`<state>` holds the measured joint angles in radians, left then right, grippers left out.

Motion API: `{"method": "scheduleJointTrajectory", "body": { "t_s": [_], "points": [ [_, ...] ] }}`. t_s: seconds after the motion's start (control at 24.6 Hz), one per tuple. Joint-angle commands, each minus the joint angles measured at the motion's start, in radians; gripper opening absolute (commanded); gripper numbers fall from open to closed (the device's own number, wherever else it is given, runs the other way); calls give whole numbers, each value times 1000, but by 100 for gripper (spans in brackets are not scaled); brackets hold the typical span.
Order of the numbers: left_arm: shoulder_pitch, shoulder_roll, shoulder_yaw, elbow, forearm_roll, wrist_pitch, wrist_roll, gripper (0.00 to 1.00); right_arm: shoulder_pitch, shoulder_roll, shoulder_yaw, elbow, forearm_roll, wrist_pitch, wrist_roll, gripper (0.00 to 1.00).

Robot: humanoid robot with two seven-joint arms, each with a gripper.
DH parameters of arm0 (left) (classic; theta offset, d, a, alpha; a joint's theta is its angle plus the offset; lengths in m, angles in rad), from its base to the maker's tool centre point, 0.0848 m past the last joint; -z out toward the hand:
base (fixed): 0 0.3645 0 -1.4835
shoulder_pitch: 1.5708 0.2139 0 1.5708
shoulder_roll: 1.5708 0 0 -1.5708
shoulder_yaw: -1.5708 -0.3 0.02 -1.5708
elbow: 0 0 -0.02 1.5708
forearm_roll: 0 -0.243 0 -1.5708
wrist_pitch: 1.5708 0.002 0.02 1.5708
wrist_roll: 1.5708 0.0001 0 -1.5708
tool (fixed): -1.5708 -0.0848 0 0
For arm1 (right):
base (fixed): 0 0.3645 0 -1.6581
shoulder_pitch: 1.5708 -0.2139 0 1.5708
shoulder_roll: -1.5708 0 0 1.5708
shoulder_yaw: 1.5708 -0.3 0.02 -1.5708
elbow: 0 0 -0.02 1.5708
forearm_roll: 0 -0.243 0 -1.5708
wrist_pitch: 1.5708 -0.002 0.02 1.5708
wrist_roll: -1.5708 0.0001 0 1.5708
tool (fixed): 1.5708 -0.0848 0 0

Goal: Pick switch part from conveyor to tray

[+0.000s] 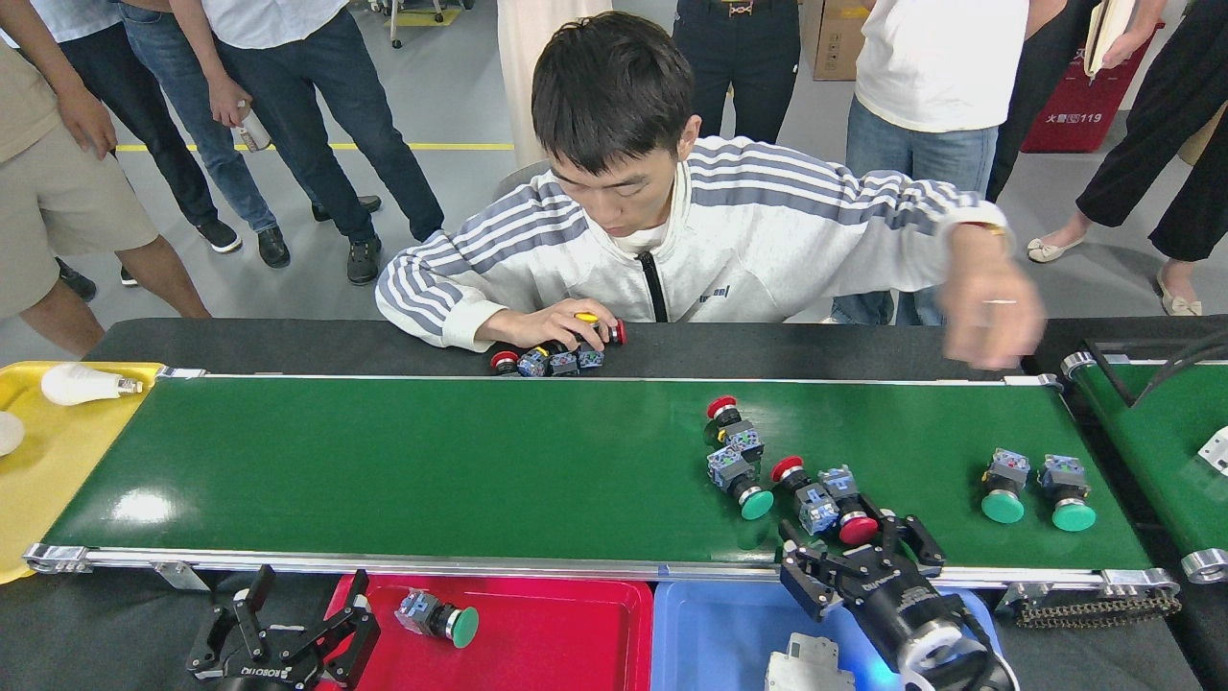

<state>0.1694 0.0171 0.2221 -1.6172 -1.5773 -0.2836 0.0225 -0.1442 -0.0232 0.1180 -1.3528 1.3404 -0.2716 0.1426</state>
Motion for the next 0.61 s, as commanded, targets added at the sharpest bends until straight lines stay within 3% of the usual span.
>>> {"method": "scheduleJointTrajectory", "body": {
  "t_s": [0.0,0.12,0.2,0.28,0.57],
  "points": [
    [-8,0,-1,-9,-3,3,4,100,-32,11,8,12,5,20,14,89],
    [-8,0,-6,-9,-3,4,4,100,-51,-17,52,18,5,12,43,32],
    [-10,0,-7,-9,-3,4,4,100,-54,-35,66,17,-3,9,45,7],
    [-11,0,-7,-9,-3,4,4,100,-54,-34,68,17,-3,9,45,2],
    [-11,1,-18,-10,-3,4,4,100,-43,-32,68,-38,-4,-47,40,2]
  ]
}}
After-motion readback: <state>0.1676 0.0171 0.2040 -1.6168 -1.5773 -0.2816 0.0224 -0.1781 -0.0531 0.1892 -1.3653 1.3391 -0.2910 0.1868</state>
